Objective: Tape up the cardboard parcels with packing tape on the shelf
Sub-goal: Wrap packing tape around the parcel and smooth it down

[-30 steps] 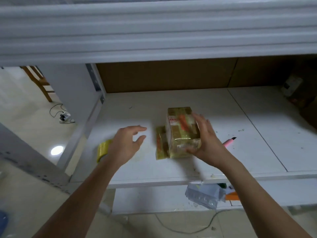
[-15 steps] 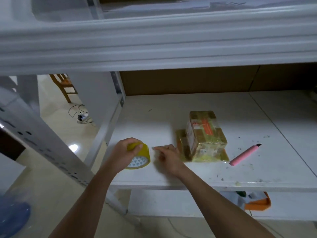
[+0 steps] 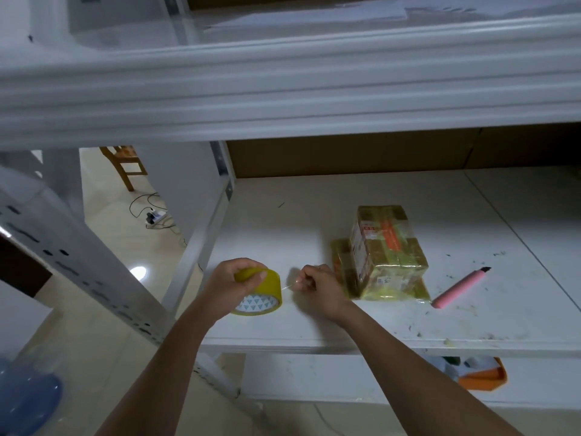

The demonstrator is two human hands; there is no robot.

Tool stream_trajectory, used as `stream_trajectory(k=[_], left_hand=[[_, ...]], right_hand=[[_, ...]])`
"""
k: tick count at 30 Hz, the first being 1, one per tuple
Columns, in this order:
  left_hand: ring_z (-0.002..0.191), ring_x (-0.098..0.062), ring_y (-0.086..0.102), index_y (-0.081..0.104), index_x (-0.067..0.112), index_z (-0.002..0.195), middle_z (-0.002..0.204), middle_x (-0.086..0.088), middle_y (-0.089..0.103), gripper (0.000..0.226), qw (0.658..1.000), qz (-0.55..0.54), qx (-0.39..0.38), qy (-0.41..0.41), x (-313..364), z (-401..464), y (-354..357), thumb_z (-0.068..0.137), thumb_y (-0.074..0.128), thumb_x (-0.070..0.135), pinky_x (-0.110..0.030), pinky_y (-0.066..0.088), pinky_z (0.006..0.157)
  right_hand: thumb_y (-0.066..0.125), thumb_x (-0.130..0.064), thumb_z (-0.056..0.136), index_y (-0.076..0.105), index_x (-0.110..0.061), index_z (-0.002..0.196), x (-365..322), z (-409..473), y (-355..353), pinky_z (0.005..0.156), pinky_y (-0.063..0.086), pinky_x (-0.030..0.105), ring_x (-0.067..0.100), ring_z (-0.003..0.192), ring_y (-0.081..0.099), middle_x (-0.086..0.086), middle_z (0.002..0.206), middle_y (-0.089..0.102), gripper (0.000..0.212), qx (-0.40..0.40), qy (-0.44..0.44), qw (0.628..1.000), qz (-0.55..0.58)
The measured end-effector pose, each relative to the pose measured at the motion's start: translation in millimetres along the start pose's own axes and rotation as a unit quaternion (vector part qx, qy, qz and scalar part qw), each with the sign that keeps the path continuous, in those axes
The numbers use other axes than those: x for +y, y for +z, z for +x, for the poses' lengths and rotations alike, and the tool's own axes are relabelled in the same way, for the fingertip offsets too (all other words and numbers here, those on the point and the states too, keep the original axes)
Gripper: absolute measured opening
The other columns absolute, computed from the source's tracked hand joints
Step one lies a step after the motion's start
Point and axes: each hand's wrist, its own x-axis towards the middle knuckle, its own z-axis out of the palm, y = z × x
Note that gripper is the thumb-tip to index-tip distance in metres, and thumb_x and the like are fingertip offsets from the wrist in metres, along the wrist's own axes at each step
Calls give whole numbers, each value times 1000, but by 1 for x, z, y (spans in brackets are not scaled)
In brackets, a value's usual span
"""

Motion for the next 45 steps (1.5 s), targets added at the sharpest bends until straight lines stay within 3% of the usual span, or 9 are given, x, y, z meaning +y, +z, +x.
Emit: stream_trajectory(k=[6, 10, 13, 16, 19, 23, 29, 35, 45], left_hand=[[74, -19, 67, 67, 28, 95, 66, -4, 67, 13, 998, -47, -26, 39, 10, -11, -19, 93, 64, 15, -24, 54, 63], [87, -31, 68, 64, 30, 102, 85, -25, 61, 20, 990, -102, -59, 76, 30, -18, -19, 87, 70, 18, -39, 57, 74], [86, -23, 69, 62, 23, 110, 84, -7, 66, 51, 984, -117, -94, 97, 44, -20, -9, 66, 86, 14, -37, 58, 73], [87, -15, 68, 61, 17, 112, 85, 6, 66, 57, 981, -122, -73, 135, 55, -19, 4, 60, 84, 16, -28, 58, 70], [89, -11, 68, 65, 17, 107, 91, 7, 69, 49, 975, -135, -60, 165, 67, -18, 14, 62, 82, 15, -24, 56, 72], [87, -6, 69, 67, 16, 104, 93, 7, 70, 43, 973, -136, -95, 163, 88, -15, 28, 65, 82, 5, -20, 56, 69], [91, 14, 54, 66, 42, 102, 103, 20, 60, 46, 962, 162, -83, 204, 110, -1, 48, 64, 90, 36, -4, 42, 68], [93, -3, 50, 52, 45, 103, 99, 23, 49, 46, 916, 276, -111, 267, 123, 8, 75, 68, 82, 53, -31, 47, 75], [84, -7, 51, 63, 34, 96, 95, 13, 46, 38, 904, 333, -114, 243, 124, 19, 92, 68, 82, 53, -35, 49, 71]], right_hand=[[59, -8, 93, 53, -24, 79, -22, 5, -44, 71, 43, 30, 17, 75, 55, 1, 84, 60, 22, 27, -31, 989, 142], [57, 0, 93, 57, -18, 77, -22, -1, -75, 60, 52, 33, 20, 62, 57, 3, 75, 55, 24, 61, 11, 973, 221], [56, 7, 92, 63, -10, 79, -17, -9, -94, 51, 51, 18, 14, 58, 54, 12, 79, 59, 23, 94, 16, 965, 246], [64, 2, 90, 70, -6, 95, -9, -16, -110, 49, 43, 7, 3, 56, 57, 10, 86, 67, 11, 146, 14, 966, 214], [72, -12, 88, 59, -23, 119, 7, -24, -127, 52, 49, 13, 6, 61, 64, -2, 84, 66, 36, 175, 48, 961, 210], [74, -11, 85, 57, -24, 100, 20, -39, -150, 50, 57, 27, 15, 59, 67, 2, 80, 64, 26, 217, 74, 933, 278], [70, -9, 87, 57, -14, 99, 47, -66, -173, 39, 47, 21, 21, 55, 65, 6, 83, 66, 19, 268, 134, 903, 306], [70, -8, 88, 57, -16, 101, 76, -80, -174, 53, 55, 60, 18, 54, 66, 4, 79, 66, 21, 255, 187, 884, 346], [69, -10, 89, 59, -17, 99, 104, -72, -159, 46, 55, 55, 18, 57, 66, 6, 83, 65, 16, 215, 234, 872, 372]])
